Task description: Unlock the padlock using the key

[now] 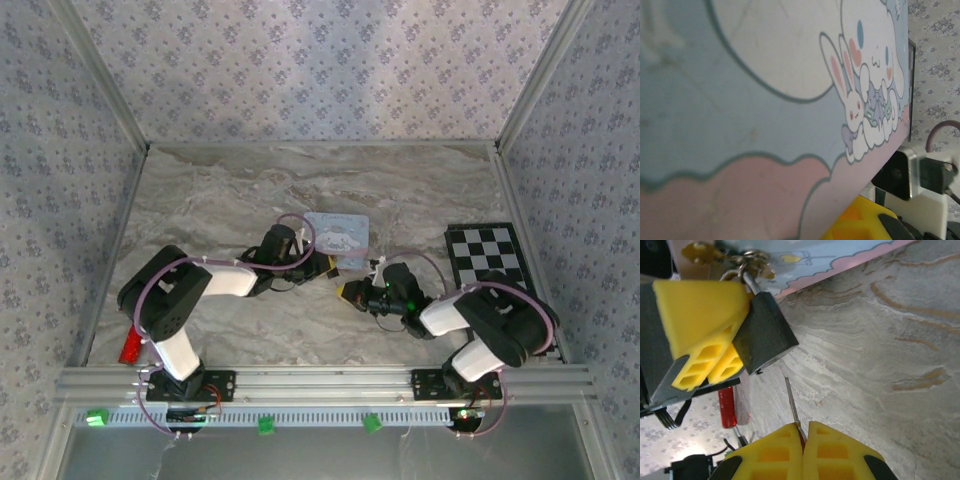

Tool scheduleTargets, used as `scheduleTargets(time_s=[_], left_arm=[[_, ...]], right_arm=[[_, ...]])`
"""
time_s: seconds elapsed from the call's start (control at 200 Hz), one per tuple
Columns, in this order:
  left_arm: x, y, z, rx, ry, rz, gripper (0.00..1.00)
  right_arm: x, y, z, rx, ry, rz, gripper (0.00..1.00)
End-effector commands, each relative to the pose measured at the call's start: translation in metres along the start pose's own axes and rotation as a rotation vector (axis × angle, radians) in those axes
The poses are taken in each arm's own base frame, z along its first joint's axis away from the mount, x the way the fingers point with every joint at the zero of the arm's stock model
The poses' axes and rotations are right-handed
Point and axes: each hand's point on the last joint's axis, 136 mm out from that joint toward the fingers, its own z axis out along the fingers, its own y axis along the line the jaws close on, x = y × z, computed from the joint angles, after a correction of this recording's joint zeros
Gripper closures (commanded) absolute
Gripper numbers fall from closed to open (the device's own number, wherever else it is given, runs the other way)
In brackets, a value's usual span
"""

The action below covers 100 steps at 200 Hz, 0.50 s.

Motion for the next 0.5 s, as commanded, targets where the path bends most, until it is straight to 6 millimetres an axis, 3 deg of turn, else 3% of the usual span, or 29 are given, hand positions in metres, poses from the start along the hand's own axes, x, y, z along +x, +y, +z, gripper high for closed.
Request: scheduleTargets(time_s=[0.0,0.495], left_arm=[[-0.001,-0.024,0.001,0.091,0.009,0.035,0.97],[-0.01,-0.009,-0.004,0.059,-0.045,0.006,0.98]], right_arm=[[-0.003,0.01,0.001,-0.091,0.017,0.044,1.0],[-0.002,-0.003,0.002,-0.138,0.02,0.086,1.0]])
